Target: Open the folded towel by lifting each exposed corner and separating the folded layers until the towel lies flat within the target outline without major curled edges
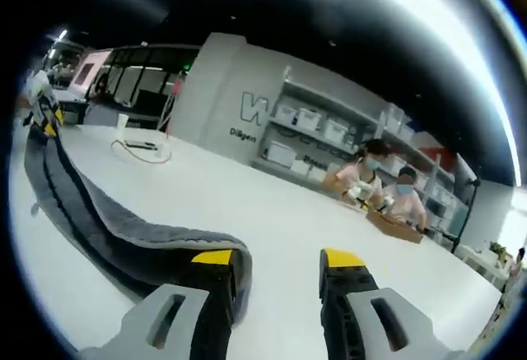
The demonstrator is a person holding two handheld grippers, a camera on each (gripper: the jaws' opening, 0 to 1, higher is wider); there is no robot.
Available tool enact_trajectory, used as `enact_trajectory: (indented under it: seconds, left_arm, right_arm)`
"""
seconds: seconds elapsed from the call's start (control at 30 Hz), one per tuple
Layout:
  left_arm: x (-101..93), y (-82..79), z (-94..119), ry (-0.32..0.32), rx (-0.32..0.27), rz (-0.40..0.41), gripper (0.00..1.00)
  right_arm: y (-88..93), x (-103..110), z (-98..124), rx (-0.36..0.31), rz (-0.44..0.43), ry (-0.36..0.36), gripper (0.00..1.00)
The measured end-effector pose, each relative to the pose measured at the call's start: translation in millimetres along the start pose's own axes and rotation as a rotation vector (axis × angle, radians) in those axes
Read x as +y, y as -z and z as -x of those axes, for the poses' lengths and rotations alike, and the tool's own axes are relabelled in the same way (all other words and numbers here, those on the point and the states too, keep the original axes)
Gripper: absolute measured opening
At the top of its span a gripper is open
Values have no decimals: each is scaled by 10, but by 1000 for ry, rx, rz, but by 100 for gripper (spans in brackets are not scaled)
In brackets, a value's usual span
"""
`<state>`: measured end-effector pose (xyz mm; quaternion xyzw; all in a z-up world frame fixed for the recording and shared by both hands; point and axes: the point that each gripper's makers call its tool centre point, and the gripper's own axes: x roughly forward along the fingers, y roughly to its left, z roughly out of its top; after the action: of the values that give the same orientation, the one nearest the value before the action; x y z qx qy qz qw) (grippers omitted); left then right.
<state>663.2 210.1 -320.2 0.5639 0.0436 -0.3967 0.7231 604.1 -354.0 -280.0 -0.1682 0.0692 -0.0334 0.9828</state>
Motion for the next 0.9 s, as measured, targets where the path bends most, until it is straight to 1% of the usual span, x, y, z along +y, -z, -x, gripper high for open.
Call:
enact_trajectory:
  seconds: [0.03, 0.07, 0.17, 0.2, 0.23, 0.37, 0.5, 0.57, 0.6, 0.73, 0.83, 0.9]
  left_arm:
    - [-38, 0, -40, 14, 0, -5, 9]
    - [-127, 11, -100, 52, 5, -7, 4]
    - [-209, 33, -156, 88, -1, -35, 3]
    - [-202, 55, -190, 77, -2, -41, 3]
    - [-206, 65, -184, 78, 4, -39, 3]
    - [-203, 48, -170, 69, -6, -45, 3]
    - [-165, 19, -144, 52, -22, -19, 3]
    - [-150, 17, -131, 45, -26, -15, 3]
    - [-142, 17, -125, 41, -25, -16, 3]
    - [-92, -14, -105, 26, -37, -16, 3]
    - [-18, -20, -129, 11, -37, -16, 3]
    - [39, -38, -125, -1, -44, -7, 3]
  right_arm:
    - [-2, -6, 6, -6, 4, -1, 36]
    - [-12, 1, 22, -21, 22, -9, 36]
    - [-18, -5, 31, -26, 16, -11, 36]
    - [-20, 1, 38, -29, 12, -11, 36]
    - [-18, 7, 37, -26, 16, -13, 36]
    - [-33, 21, 34, -32, 14, -13, 36]
    - [-30, 22, 18, -30, 23, -16, 33]
    - [-33, 8, 6, -33, 12, -11, 34]
    - [-51, -9, -7, -43, -12, -6, 34]
    - [-141, -1, -27, -88, -49, -16, 34]
    - [-173, 0, -35, -94, -44, -8, 34]
    - [-220, 12, -63, -103, -24, -3, 35]
